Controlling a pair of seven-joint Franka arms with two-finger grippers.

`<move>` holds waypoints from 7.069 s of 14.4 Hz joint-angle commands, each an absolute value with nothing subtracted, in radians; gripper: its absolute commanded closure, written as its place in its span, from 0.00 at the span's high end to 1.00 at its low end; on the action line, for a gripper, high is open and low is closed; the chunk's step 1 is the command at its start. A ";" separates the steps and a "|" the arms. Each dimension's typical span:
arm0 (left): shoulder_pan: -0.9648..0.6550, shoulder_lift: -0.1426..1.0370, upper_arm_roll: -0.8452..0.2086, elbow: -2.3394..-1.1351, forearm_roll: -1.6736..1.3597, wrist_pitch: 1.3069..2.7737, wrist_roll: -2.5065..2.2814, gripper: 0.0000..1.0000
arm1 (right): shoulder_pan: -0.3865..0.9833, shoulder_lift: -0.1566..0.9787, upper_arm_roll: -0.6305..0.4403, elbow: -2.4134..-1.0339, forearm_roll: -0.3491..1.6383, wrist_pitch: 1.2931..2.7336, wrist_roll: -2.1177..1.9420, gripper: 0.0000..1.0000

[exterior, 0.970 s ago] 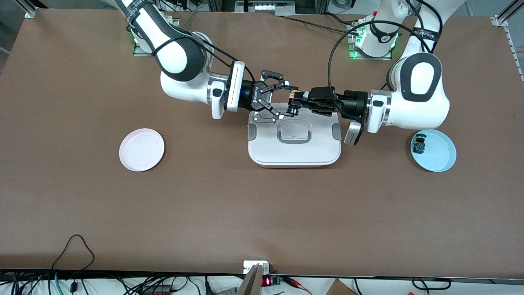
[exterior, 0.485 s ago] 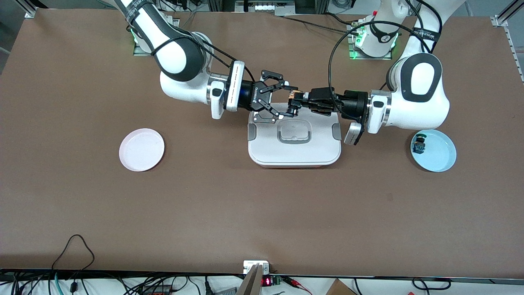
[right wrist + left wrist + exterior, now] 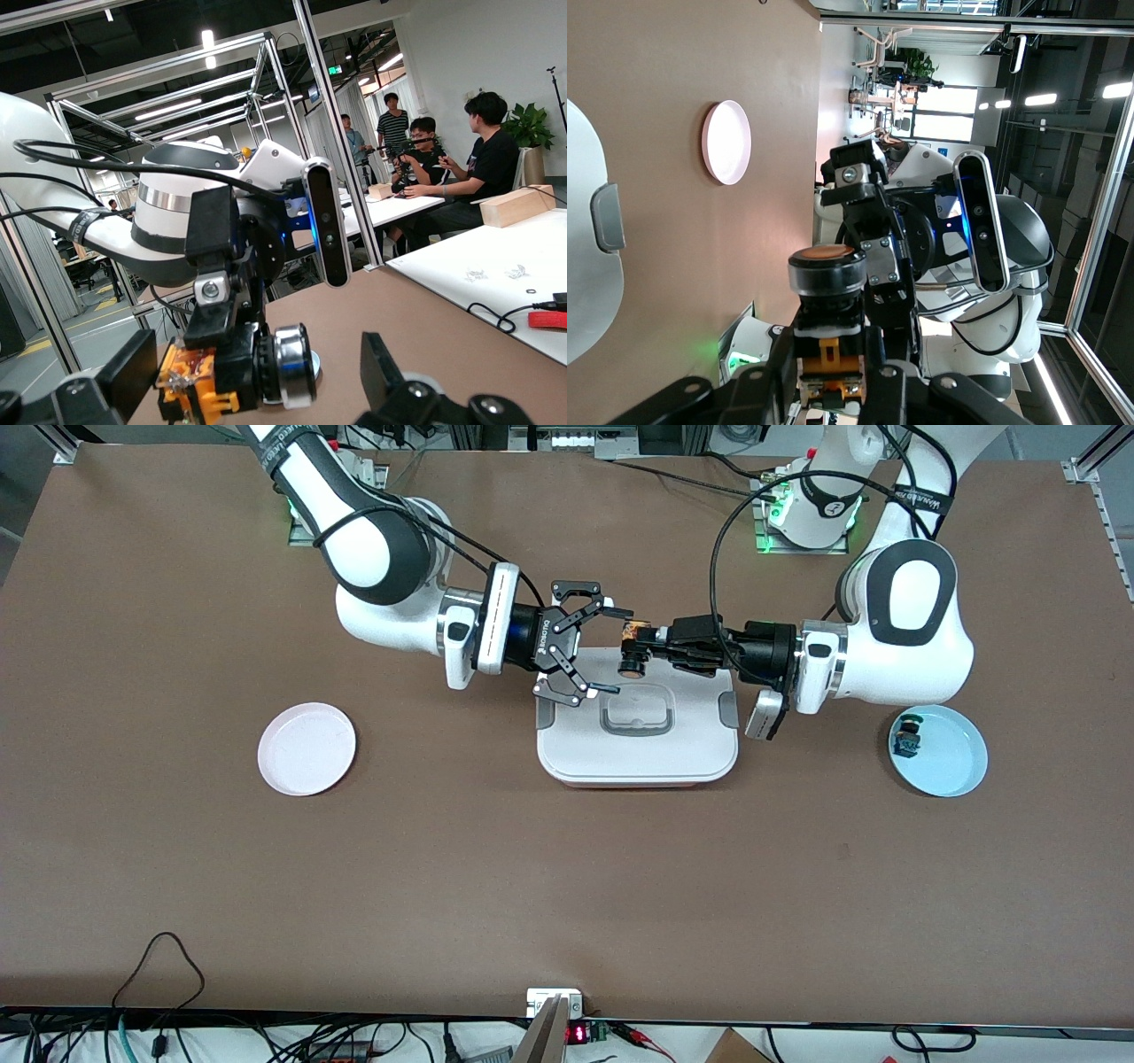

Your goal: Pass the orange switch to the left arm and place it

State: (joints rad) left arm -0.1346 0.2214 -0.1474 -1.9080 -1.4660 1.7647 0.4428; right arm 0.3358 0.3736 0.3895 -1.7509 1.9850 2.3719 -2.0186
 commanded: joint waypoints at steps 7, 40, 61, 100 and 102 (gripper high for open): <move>-0.086 0.219 -0.138 -1.809 -1.177 1.709 0.466 0.09 | 0.042 0.302 0.393 -1.732 1.516 2.002 -1.680 1.00; 0.316 0.480 -0.138 -1.647 0.361 1.899 1.759 0.13 | -0.224 0.000 0.258 -1.577 0.051 1.526 -0.242 1.00; 0.488 0.474 -0.166 -2.011 0.357 2.361 1.761 0.17 | 0.009 0.049 0.037 -1.652 0.012 1.664 -0.066 1.00; 0.406 0.299 -0.624 -1.339 0.227 1.273 0.310 1.00 | 0.003 0.075 0.035 -1.651 -0.002 1.729 -0.071 1.00; 0.272 0.247 -0.434 -1.368 0.169 1.318 0.258 1.00 | 0.003 0.075 0.035 -1.651 -0.002 1.729 -0.071 1.00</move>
